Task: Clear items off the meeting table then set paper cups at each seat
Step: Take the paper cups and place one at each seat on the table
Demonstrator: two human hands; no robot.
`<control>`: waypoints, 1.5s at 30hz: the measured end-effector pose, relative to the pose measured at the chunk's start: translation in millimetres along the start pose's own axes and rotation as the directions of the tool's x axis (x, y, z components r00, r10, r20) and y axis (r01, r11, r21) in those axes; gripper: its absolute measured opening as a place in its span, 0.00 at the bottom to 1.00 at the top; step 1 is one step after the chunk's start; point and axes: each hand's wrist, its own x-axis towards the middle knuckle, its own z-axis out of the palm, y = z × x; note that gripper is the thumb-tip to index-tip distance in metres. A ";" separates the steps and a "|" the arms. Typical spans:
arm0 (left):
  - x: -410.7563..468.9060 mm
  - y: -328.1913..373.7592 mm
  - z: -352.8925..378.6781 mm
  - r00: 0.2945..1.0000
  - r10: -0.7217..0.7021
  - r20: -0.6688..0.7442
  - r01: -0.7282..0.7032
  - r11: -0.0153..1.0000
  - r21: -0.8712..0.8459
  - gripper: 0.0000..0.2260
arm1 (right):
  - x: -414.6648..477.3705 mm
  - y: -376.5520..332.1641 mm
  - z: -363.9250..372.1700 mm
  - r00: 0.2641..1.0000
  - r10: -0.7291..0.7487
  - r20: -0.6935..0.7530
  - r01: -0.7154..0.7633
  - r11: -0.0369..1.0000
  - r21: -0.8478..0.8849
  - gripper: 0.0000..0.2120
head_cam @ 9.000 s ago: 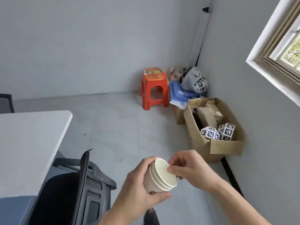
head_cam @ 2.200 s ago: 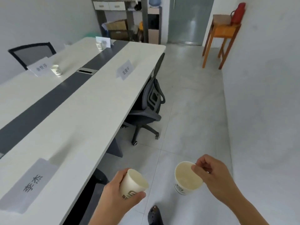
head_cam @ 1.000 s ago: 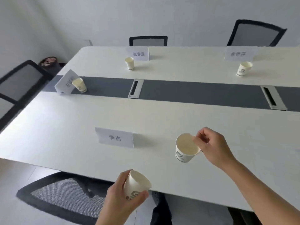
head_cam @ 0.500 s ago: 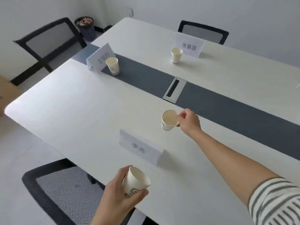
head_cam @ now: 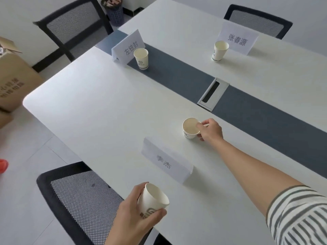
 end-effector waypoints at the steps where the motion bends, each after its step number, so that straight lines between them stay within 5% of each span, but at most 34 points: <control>1: 1.4 2.2 0.9 1.000 0.008 0.005 -0.008 1.000 -0.002 0.28 | -2.6 -2.5 -1.5 1.000 -0.008 -0.009 0.008 1.000 -0.022 0.18; 3: 2.2 4.1 1.2 1.000 0.024 0.011 -0.024 1.000 -0.006 0.28 | -13.0 -5.2 -5.5 0.993 -0.042 -0.113 0.031 0.995 -0.092 0.22; 7: -1.7 -0.1 -1.7 1.000 0.013 -0.005 -0.013 1.000 -0.010 0.30 | -63.0 9.0 -2.1 0.931 -0.211 -0.299 0.191 0.977 -0.093 0.15; 10: -6.3 -3.5 -2.7 1.000 0.005 -0.014 -0.005 1.000 0.002 0.31 | -101.1 35.6 19.6 0.938 -0.345 -0.021 0.332 0.916 -0.227 0.17; 13: -9.8 -2.7 -0.9 1.000 0.003 -0.013 -0.003 1.000 0.020 0.31 | -114.1 55.1 43.3 0.907 -0.232 0.351 0.380 0.812 -0.443 0.29; 21: -18.5 1.4 1.8 0.999 0.030 0.013 -0.030 0.998 0.047 0.30 | -106.7 53.7 41.7 0.920 -0.237 0.312 0.375 0.763 -0.526 0.22; 27: -18.8 12.1 8.9 0.992 0.100 0.074 -0.105 0.992 0.071 0.28 | -109.8 51.9 19.7 0.913 -0.176 0.367 0.345 0.815 -0.466 0.34; 32: -15.3 33.0 31.0 0.962 0.172 0.211 -0.197 0.975 0.103 0.26 | -147.7 76.3 -38.2 0.951 -0.236 0.198 0.297 0.874 -0.384 0.30; 36: -21.8 59.3 67.7 0.897 0.240 0.372 -0.300 0.947 0.111 0.25 | -201.5 125.9 -99.9 0.987 -0.141 0.075 0.159 0.908 -0.388 0.23; 45: -110.4 86.6 175.1 0.603 0.347 0.718 -0.589 0.801 0.107 0.28 | -410.1 278.6 -153.7 0.944 0.113 -0.309 -0.160 0.979 -0.129 0.14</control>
